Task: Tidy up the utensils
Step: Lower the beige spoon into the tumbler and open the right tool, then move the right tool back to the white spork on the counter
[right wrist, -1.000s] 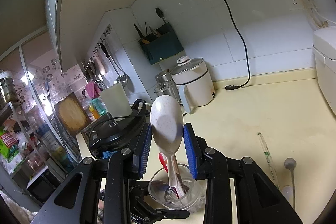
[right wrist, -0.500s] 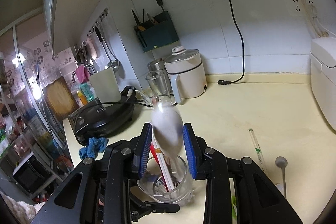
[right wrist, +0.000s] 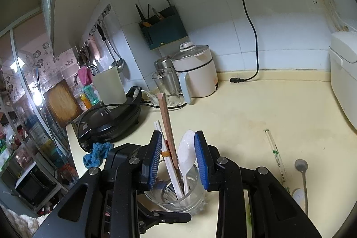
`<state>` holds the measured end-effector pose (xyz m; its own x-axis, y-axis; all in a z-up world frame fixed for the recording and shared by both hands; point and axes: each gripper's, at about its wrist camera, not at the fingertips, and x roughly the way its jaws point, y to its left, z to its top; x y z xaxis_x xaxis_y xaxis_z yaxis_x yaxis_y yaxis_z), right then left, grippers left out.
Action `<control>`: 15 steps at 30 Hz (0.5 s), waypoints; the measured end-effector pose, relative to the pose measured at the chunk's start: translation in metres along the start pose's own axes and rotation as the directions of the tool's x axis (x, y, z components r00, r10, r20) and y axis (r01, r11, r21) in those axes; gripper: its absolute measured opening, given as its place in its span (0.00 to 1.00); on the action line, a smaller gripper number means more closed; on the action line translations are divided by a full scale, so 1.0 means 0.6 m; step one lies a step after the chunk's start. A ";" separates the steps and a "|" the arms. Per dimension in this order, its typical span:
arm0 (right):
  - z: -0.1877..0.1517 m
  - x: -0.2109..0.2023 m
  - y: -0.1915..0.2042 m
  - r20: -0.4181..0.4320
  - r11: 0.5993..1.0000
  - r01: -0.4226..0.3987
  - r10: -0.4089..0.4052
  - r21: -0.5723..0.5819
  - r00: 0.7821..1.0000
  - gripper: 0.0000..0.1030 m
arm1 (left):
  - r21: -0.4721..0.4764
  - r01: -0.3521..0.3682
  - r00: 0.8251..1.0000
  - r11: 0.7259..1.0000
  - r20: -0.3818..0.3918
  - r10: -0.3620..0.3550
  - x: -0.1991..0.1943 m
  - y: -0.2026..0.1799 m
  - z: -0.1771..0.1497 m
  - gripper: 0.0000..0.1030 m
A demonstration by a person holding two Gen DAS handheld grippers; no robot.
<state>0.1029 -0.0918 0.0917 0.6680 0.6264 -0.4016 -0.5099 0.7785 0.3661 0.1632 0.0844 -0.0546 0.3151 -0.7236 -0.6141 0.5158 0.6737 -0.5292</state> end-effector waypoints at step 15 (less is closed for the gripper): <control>-0.033 -0.020 -0.056 -0.035 0.994 0.065 -0.062 0.090 0.997 0.30 | 0.000 0.000 1.000 1.000 0.000 0.000 0.000 0.000 0.000 0.93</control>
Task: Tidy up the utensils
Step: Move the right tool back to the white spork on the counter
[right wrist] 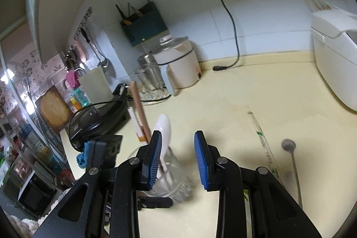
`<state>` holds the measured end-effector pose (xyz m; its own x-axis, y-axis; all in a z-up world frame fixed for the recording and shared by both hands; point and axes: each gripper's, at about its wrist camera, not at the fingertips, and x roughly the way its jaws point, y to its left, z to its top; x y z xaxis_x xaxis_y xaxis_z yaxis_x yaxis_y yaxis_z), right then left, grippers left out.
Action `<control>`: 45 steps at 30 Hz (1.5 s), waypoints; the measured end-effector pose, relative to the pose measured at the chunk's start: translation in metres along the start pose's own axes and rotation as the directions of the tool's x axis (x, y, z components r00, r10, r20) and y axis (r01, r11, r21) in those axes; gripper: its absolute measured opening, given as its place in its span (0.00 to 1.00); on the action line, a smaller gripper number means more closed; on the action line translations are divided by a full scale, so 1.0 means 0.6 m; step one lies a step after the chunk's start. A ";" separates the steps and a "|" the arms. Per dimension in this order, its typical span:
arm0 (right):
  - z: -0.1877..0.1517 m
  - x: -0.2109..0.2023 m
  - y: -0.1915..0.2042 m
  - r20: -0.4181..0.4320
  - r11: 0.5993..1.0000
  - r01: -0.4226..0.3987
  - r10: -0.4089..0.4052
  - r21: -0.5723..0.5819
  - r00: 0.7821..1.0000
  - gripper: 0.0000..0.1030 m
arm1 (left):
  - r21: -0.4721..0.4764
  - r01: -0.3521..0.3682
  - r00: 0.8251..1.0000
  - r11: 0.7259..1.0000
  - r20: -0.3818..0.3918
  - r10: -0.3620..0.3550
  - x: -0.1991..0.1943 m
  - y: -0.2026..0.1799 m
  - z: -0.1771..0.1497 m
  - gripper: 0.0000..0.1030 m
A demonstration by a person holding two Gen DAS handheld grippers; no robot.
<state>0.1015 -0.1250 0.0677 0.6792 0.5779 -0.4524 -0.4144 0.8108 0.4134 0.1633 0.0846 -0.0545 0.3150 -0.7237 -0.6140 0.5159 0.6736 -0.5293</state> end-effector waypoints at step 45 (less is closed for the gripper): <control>-0.124 0.052 -0.118 -0.298 0.965 0.253 -0.262 -0.070 0.918 0.32 | -0.001 0.000 1.000 1.000 -0.001 0.000 -0.001 0.000 0.000 0.93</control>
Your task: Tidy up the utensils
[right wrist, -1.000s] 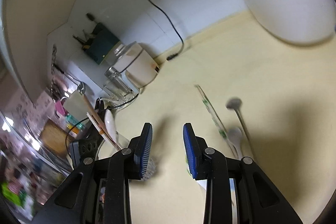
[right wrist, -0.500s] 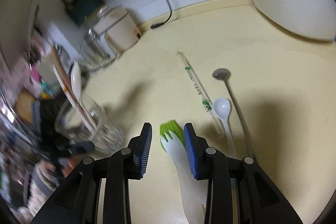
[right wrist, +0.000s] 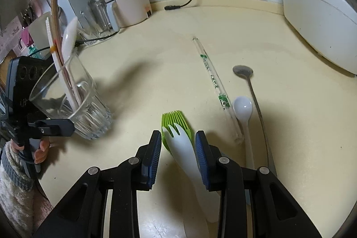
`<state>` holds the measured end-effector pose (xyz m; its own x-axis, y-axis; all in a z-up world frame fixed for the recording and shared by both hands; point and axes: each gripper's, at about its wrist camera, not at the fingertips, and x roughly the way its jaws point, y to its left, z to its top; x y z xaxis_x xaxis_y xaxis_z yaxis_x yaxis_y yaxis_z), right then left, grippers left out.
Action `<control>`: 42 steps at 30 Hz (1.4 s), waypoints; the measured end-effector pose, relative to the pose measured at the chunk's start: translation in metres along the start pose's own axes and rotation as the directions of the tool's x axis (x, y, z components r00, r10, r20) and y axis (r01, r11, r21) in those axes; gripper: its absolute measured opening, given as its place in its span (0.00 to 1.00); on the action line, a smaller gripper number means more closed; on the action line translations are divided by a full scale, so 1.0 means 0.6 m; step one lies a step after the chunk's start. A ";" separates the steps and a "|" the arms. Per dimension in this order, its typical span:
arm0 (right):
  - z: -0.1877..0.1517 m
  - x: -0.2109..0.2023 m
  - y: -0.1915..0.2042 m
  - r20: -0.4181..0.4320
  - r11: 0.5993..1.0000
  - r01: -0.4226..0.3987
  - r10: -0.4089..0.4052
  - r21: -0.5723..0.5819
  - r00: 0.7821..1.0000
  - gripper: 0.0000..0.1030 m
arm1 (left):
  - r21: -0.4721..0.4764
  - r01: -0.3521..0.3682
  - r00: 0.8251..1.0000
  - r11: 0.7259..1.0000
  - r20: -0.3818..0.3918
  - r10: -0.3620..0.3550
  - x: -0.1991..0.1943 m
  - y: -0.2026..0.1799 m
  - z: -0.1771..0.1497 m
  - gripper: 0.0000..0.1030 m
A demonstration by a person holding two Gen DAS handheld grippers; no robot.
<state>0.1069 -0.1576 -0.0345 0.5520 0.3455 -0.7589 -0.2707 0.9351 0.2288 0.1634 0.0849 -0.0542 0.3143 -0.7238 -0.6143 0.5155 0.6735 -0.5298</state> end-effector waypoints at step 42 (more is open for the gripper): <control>0.010 -0.041 -0.072 0.204 0.935 -0.275 0.231 0.223 0.951 0.22 | 0.000 0.000 1.000 1.000 0.000 0.000 0.000 0.000 0.000 0.93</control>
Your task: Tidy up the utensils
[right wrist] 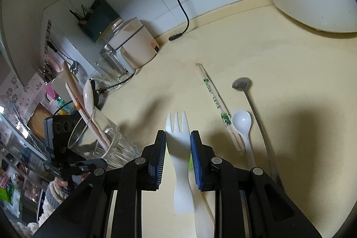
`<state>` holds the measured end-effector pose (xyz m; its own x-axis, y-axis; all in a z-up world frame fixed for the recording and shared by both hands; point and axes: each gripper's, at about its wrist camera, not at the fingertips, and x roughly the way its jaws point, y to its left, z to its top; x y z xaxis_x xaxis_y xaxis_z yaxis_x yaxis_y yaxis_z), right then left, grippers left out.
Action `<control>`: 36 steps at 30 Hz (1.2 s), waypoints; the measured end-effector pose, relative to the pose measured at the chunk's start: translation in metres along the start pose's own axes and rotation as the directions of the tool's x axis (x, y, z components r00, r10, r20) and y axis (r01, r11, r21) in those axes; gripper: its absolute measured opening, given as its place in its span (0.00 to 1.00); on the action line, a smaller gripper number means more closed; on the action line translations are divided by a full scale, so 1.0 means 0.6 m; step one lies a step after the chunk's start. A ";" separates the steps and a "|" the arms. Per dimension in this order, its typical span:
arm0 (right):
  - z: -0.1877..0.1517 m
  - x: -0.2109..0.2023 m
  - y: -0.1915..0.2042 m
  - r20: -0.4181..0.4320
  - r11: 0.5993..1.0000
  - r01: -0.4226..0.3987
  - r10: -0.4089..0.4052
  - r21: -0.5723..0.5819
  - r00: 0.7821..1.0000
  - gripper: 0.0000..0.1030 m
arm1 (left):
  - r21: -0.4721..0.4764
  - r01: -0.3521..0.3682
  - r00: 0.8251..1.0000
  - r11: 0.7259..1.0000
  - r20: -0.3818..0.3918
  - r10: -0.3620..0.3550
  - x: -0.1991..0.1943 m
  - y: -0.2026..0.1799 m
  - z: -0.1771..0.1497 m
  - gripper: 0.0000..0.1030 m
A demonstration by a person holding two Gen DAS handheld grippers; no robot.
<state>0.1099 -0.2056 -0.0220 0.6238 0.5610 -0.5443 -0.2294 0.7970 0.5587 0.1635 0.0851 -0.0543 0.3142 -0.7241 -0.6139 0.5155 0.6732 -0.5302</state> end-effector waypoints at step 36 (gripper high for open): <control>-0.007 0.101 0.071 -0.064 0.883 0.381 -0.412 -0.275 0.909 0.47 | 0.000 0.000 1.000 1.000 -0.001 0.000 0.000 0.000 0.000 0.93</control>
<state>0.1345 -0.1366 -0.0339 0.6133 0.1957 -0.7652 -0.1702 0.9788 0.1140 0.1636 0.0851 -0.0541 0.3132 -0.7240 -0.6146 0.5152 0.6732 -0.5305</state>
